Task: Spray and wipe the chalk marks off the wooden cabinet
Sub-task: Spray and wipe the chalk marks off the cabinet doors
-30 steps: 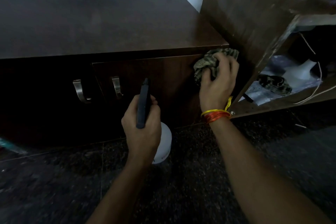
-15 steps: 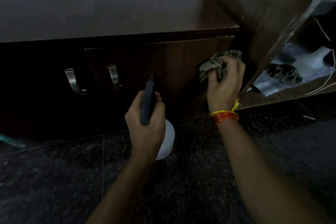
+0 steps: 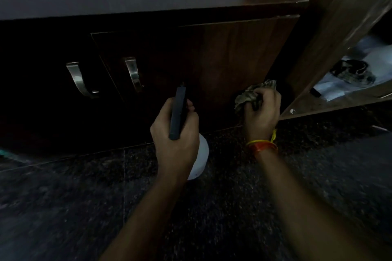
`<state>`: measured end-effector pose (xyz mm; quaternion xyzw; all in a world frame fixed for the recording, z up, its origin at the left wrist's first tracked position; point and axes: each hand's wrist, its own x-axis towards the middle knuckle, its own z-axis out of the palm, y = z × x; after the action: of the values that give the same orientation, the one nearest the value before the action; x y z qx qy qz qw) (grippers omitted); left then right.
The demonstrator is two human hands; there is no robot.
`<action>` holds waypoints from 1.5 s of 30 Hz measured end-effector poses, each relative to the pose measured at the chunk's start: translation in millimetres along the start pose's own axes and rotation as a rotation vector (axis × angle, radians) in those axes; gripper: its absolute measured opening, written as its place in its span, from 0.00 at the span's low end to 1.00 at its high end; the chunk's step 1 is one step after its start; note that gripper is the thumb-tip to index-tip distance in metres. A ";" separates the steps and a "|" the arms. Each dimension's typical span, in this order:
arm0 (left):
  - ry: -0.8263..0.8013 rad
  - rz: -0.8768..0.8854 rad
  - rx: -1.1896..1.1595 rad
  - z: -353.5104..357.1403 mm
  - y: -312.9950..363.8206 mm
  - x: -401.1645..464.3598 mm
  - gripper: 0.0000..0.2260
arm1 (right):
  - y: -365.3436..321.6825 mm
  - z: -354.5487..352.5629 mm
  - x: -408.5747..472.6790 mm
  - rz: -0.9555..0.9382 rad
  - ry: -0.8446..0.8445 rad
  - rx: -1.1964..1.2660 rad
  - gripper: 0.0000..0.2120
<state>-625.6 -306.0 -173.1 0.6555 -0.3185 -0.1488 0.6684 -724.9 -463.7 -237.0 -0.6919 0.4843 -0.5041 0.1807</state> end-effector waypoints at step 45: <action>0.179 0.074 -0.024 -82.5 56.8 -26.9 0.04 | -203.8 -5.1 9.9 -0.163 0.076 0.123 0.16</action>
<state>-607.1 -219.5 -119.0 0.6458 -0.2797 -0.0685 0.7072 -629.7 -376.1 -79.2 -0.6970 0.4011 -0.5717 0.1625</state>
